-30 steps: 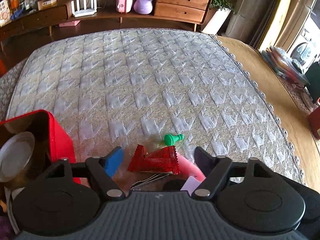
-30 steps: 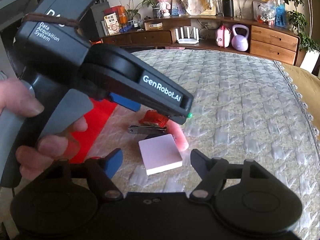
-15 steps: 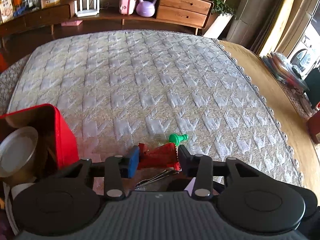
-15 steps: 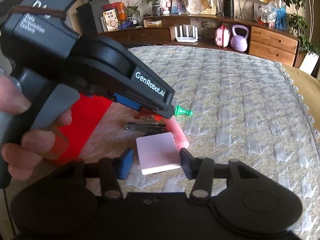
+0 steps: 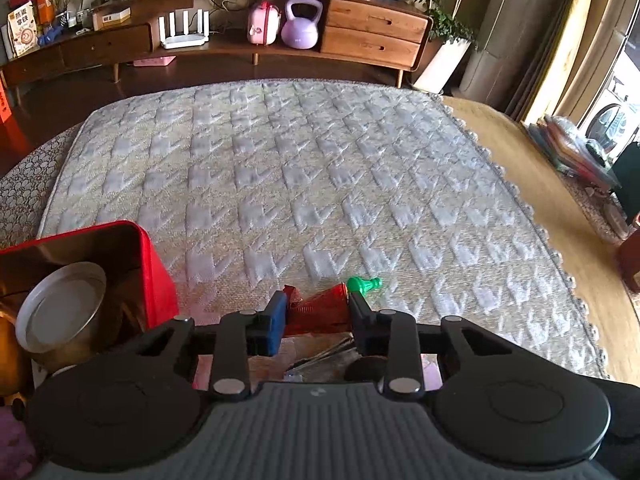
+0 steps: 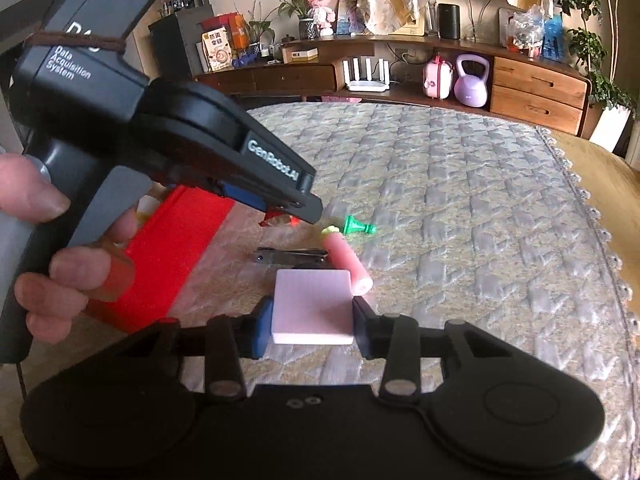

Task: Organize rigid objects
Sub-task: 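Grasp the red plastic item with the left tool while the right tool grasps the pink block, then carry the red item and pink block into the red box and open both tools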

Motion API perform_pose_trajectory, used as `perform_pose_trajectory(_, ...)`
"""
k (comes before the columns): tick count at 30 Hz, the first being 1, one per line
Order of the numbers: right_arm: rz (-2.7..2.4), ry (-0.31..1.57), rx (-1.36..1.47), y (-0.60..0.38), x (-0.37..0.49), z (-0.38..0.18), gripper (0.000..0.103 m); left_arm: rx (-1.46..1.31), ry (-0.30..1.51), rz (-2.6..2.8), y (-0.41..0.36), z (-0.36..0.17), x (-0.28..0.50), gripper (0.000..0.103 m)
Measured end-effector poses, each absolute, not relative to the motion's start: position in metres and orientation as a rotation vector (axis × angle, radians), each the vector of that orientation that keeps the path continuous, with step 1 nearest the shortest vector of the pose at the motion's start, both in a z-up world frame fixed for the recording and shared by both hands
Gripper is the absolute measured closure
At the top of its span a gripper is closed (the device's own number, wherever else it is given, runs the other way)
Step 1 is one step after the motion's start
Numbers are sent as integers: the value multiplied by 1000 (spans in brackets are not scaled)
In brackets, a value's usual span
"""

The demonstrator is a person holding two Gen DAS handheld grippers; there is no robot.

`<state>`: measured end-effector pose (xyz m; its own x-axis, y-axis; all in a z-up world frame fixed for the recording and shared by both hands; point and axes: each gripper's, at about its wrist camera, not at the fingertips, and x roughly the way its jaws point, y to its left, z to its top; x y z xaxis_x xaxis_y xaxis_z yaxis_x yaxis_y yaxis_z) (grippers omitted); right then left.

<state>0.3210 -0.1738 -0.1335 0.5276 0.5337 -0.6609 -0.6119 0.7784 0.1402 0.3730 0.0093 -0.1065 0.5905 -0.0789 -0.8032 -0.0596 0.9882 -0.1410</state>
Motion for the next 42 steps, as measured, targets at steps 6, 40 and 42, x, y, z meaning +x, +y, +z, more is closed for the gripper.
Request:
perform_pose_trajectory(6,674,737,-114,-181,309,-116,63,-149,922,-30,6,-90,358,70)
perform_pose_trajectory(40,765,617,-245,-89,242,-35,63,-169,814,45,123,-23,241,70)
perform_pose_trajectory(42,767,624,-248,-81,244,-37,63,-172,820,51,132,-26,237,70)
